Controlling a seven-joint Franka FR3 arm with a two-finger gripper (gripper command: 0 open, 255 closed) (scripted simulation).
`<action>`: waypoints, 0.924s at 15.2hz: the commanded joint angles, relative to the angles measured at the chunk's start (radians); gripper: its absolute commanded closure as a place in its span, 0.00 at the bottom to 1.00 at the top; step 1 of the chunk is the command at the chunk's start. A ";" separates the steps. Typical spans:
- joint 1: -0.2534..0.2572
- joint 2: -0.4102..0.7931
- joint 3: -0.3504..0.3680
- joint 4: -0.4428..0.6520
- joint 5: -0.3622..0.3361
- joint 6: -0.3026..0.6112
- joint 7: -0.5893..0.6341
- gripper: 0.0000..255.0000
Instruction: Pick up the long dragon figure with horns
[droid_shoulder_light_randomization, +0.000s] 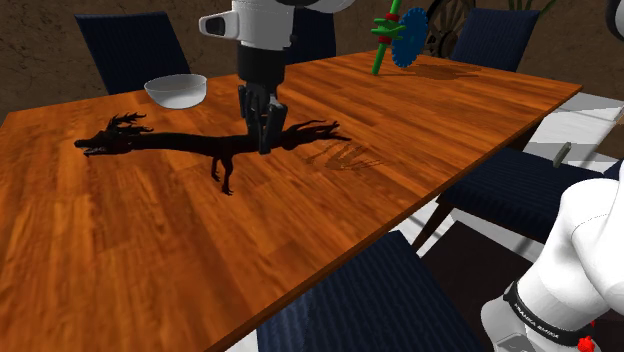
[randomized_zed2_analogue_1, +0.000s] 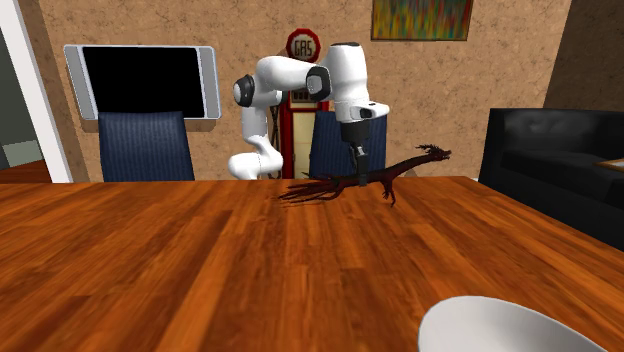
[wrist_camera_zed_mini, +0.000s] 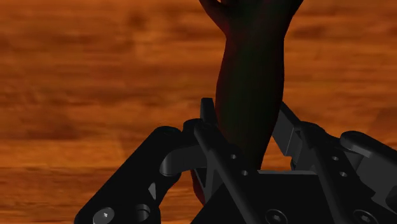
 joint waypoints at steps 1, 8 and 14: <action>-0.001 0.001 0.000 0.026 -0.001 -0.024 0.002 1.00; 0.000 0.019 0.000 0.142 -0.005 -0.122 0.016 1.00; 0.001 0.041 0.000 0.241 -0.009 -0.198 0.026 1.00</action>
